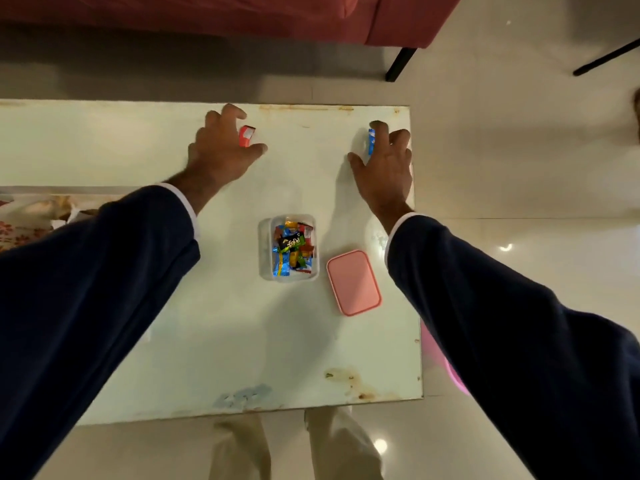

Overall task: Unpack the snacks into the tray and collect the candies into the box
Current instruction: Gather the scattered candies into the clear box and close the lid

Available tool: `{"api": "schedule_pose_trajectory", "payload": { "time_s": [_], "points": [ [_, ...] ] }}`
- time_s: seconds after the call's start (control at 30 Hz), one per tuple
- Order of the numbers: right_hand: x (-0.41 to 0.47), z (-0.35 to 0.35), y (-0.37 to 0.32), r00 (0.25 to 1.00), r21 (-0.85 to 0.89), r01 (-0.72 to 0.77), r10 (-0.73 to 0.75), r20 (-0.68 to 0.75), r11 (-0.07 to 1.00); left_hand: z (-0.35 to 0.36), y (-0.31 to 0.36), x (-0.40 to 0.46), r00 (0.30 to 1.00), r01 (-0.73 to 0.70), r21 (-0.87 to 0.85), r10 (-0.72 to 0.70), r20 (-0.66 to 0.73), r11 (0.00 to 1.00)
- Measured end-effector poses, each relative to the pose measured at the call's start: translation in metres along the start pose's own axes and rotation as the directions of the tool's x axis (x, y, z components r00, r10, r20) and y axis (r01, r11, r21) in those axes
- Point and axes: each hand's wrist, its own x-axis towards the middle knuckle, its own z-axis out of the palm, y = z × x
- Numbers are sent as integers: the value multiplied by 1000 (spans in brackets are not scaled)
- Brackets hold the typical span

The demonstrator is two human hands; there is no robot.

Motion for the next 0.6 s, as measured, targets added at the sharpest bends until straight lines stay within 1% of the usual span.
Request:
{"api": "schedule_pose_trajectory", "payload": {
  "time_s": [0.03,0.1,0.17,0.23,0.3,0.33,0.4,0.43,0.5,0.6],
  "points": [
    [2,2,2,1000,-10,21,-21,-4,1000,3,0,1,999,-36,68,36,-1,997],
    [4,3,6,999,39,47,-46,-26,998,8,1,-2,991,-130,182,135,-12,975],
    [1,3,13,996,66,79,-77,-37,995,15,1,-9,979,-195,199,203,-21,960],
    [-4,2,18,996,99,91,-89,-26,991,20,-2,-15,977,-201,160,209,-39,967],
    [-9,-3,22,999,238,35,-39,11,971,21,-6,-22,990,-135,47,137,-45,990],
    [-12,-6,23,999,336,-16,4,37,942,20,-7,-27,997,-71,-57,68,-46,996],
    [-24,-14,21,989,503,-143,105,102,852,13,-5,-45,997,43,-290,-58,-43,956],
    [-34,-16,21,982,549,-190,146,123,814,9,-3,-59,996,56,-364,-78,-44,930],
    [-64,-19,19,973,603,-231,184,140,763,5,-2,-89,999,29,-472,-43,-18,881],
    [-115,-20,10,965,666,-262,177,194,698,6,0,-140,998,50,-639,-14,61,768]
  ]
}}
